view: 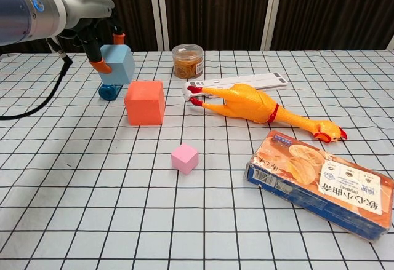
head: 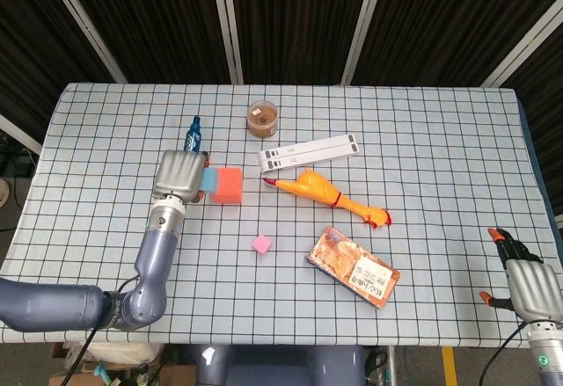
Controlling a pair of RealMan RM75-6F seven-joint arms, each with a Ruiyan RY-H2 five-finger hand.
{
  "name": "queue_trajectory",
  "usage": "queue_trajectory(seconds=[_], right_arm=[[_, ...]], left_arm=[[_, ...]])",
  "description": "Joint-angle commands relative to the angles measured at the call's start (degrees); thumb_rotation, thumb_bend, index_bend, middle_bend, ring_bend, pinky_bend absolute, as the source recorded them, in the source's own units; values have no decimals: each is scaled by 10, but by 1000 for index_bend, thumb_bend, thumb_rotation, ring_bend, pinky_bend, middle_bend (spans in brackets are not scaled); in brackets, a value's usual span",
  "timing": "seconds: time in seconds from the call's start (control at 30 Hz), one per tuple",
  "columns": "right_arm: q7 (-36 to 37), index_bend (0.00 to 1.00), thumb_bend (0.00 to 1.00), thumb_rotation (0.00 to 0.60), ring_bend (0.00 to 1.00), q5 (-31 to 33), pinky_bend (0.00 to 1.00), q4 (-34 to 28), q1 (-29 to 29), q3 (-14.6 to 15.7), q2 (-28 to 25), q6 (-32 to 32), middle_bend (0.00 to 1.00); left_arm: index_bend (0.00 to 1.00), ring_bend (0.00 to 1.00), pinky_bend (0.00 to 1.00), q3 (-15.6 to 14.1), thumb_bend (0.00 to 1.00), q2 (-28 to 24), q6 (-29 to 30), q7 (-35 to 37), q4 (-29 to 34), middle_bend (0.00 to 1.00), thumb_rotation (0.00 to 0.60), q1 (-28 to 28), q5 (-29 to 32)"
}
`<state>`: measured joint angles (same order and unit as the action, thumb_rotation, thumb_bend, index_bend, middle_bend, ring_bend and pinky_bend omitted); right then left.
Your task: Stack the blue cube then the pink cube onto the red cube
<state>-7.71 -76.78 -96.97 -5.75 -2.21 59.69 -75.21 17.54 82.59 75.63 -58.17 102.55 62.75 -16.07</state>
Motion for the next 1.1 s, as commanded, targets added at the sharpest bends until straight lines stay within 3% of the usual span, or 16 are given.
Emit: queue_trajectory(seconds=[0.03, 0.3, 0.73, 1.1], right_arm=[[-3, 22, 129, 600, 178, 0, 340, 0, -1, 0, 1, -1, 96], [-6, 27, 129, 600, 178, 0, 340, 1, -2, -1, 3, 0, 96], [-9, 27, 128, 600, 178, 2, 340, 1, -3, 0, 4, 3, 96], [-11, 27, 129, 600, 179, 12, 340, 2, -6, 0, 3, 13, 96]], left_arm=[[544, 792, 870, 1, 497, 7, -1, 5, -10, 904, 600, 1, -1], [544, 794, 871, 41, 495, 32, 22, 33, -31, 905, 600, 1, 44], [544, 793, 871, 52, 492, 49, 4, 14, -66, 904, 600, 17, 70], [550, 793, 871, 42, 473, 56, -40, -13, -92, 905, 600, 37, 72]])
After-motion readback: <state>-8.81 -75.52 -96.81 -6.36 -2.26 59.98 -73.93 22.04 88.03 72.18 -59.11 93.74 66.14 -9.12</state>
